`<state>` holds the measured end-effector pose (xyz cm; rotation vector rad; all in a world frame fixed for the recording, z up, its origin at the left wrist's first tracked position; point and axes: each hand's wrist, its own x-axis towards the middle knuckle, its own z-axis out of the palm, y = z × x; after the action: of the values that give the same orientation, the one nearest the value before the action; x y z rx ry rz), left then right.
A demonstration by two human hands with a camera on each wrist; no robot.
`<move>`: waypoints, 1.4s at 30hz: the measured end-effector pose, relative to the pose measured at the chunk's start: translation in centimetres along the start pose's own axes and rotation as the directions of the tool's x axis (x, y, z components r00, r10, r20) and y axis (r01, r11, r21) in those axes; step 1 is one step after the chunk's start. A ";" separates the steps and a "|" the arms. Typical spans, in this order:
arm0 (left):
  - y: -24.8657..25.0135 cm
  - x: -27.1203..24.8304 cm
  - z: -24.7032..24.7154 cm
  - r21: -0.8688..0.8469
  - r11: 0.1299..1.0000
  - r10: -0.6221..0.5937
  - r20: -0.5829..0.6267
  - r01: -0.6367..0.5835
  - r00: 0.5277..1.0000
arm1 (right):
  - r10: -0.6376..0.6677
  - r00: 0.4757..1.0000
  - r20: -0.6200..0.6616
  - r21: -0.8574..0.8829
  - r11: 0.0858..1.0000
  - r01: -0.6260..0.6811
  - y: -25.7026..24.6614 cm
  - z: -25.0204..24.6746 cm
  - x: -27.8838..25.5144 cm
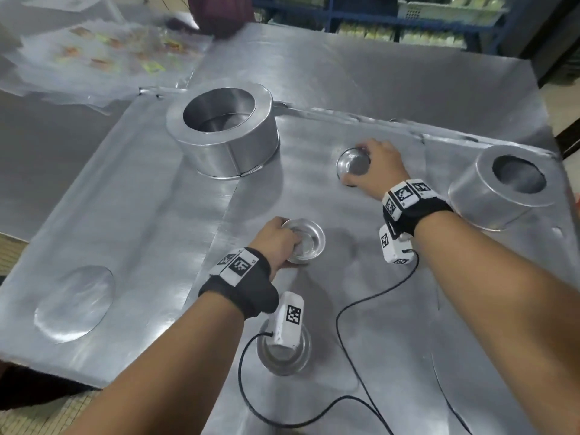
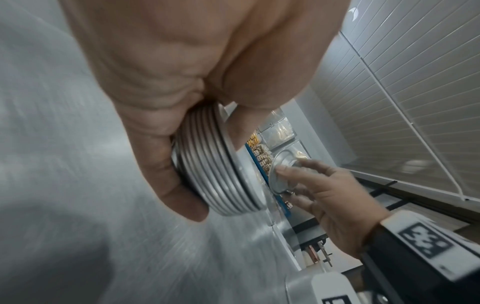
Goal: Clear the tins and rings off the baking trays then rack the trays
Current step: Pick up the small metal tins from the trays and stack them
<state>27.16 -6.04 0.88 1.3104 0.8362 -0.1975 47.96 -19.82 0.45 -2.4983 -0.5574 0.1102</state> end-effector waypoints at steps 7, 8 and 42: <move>-0.3 -3.3 -2.0 -0.150 0.988 -0.026 0.051 0.033 0.998 | -0.133 0.973 -0.191 0.258 0.949 0.180 -7.2 -1.7 -10.2; -0.3 -3.8 -2.3 -0.158 0.987 -0.029 0.064 0.039 0.998 | -0.151 0.965 -0.213 0.278 0.938 0.208 -8.1 -1.7 -11.9; -7.1 -9.6 -11.3 0.112 0.984 0.108 0.219 -0.135 0.970 | 0.021 0.999 -0.026 0.207 0.978 -0.016 -9.9 6.7 -30.1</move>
<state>11.57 -0.90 1.34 1.4267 0.5667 -0.2917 15.60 -21.39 -0.88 -2.2995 -0.4850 0.1325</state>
